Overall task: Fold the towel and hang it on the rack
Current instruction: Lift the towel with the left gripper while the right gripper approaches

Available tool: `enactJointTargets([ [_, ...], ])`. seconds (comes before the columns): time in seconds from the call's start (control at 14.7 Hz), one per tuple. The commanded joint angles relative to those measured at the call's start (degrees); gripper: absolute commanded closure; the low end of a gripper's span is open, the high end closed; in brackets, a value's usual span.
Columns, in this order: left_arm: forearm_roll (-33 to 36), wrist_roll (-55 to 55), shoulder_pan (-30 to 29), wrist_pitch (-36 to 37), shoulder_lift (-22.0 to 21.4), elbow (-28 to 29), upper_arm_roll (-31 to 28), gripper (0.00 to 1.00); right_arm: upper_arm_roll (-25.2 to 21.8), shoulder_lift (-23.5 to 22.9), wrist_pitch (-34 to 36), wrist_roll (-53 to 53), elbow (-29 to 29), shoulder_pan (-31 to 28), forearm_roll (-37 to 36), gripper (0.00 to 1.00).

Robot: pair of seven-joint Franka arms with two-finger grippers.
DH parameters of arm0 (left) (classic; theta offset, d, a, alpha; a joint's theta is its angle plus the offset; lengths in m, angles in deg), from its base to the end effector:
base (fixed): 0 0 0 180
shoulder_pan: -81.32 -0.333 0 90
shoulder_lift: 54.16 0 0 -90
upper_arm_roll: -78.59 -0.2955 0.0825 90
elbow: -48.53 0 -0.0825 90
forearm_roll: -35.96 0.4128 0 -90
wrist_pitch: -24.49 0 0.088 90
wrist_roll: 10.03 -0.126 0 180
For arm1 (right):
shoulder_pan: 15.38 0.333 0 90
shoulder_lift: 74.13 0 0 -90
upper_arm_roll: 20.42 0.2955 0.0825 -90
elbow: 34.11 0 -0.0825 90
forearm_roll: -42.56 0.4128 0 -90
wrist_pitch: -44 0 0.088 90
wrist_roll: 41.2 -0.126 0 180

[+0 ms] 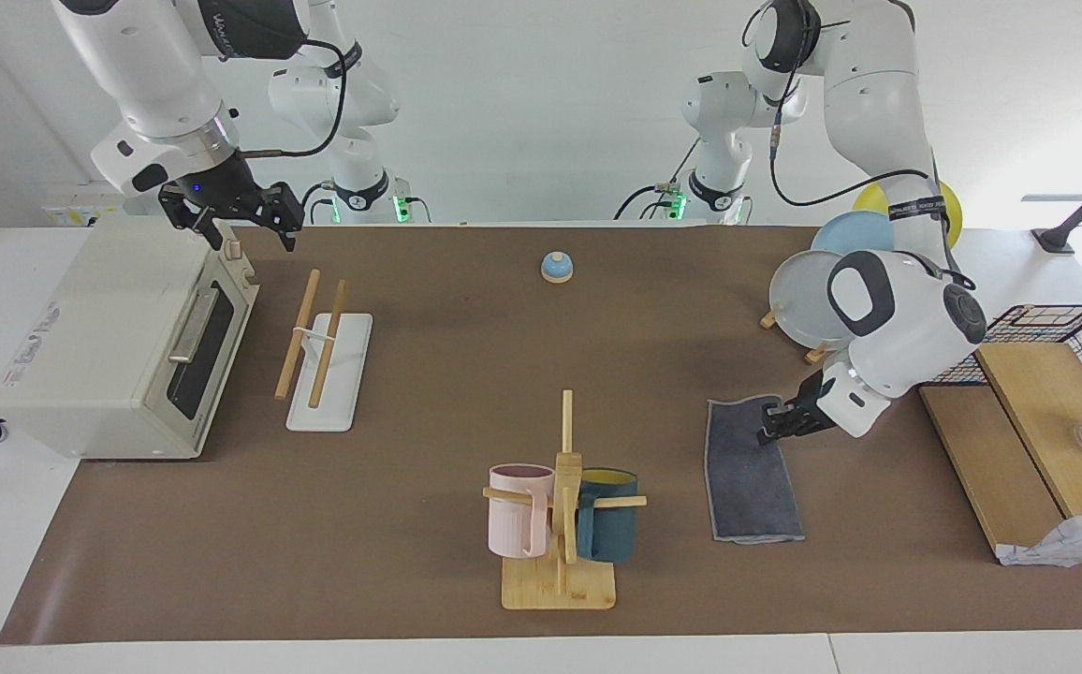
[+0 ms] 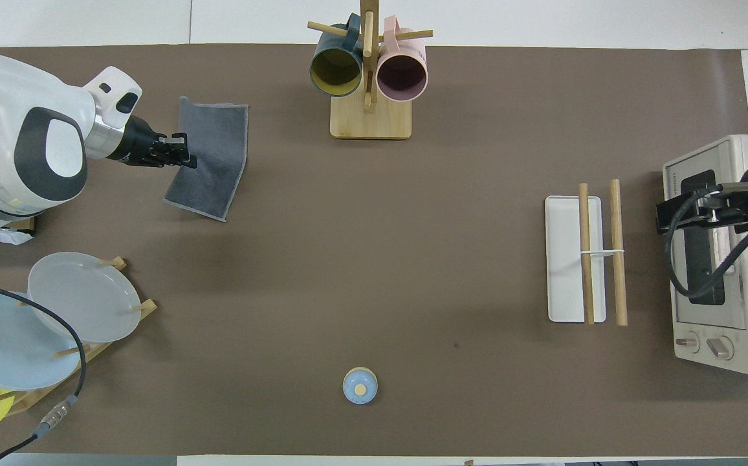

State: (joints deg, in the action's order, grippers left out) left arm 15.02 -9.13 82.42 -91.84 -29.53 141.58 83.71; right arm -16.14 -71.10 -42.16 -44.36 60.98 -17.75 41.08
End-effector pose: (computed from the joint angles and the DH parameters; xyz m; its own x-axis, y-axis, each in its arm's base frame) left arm 0.6832 -0.0957 0.3268 0.9957 0.0716 -0.0594 0.0879 -0.9325 0.3504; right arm 0.5567 0.0160 0.5657 0.9946 -0.0242 -0.1011 -0.0207 -0.9992 0.0354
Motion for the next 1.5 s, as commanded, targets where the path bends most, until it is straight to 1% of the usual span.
enactJointTargets([
  [0.0, 0.7, 11.5, 0.6, 5.7, -4.7, -0.4, -0.3, 1.00, 0.0, 2.1, -1.8, 1.1, 2.7, -0.4, 1.3, 0.00],
  [0.2, -0.1, 29.3, 2.4, 10.4, -9.0, -1.7, 0.4, 1.00, -0.3, 2.0, -1.9, -0.7, 2.7, -1.1, 8.1, 0.00],
  [0.34, -2.3, 41.9, 2.6, 12.2, -11.3, -3.0, 2.5, 1.00, -0.3, 2.0, -2.0, -3.8, 2.7, -1.5, 10.5, 0.00],
  [0.48, -5.7, 57.9, 2.7, 11.7, -13.8, -3.0, 4.0, 1.00, -0.3, 2.0, -2.2, -10.2, 2.8, -1.4, 14.6, 0.00],
  [0.68, -6.9, 79.4, 2.8, 10.2, -17.2, -3.0, 7.2, 1.00, -0.3, 2.6, -4.7, -22.6, 4.6, -1.6, 23.3, 0.00],
  [0.82, -8.0, 94.0, 4.0, 6.4, -18.9, -2.4, 8.0, 1.00, -0.3, 3.3, -6.5, -32.9, 6.5, -1.7, 30.1, 0.00],
  [0.95, -8.5, 105.5, 7.0, 2.4, -19.7, -1.8, 8.2, 1.00, -0.4, 4.3, -11.6, -42.8, 9.2, -1.6, 38.5, 0.00],
  [1.09, -8.7, 114.8, 10.5, -3.4, -20.8, -0.2, 8.2, 1.00, -0.4, 4.3, -14.2, -50.1, 9.3, -0.9, 43.9, 0.00],
  [1.16, -8.7, 118.6, 11.9, -5.4, -21.0, 0.3, 8.1, 1.00, 0.0, 4.3, -17.2, -53.1, 9.7, -0.3, 45.3, 0.00],
  [1.29, -8.7, 125.3, 15.0, -9.2, -21.7, 1.6, 8.1, 1.00, 0.2, 4.1, -22.6, -61.9, 9.8, 4.5, 47.0, 0.00],
  [1.43, -8.6, 132.1, 17.3, -12.8, -22.3, 2.7, 8.1, 1.00, 0.2, 3.7, -27.1, -70.5, 9.7, 7.6, 48.4, 0.00],
])
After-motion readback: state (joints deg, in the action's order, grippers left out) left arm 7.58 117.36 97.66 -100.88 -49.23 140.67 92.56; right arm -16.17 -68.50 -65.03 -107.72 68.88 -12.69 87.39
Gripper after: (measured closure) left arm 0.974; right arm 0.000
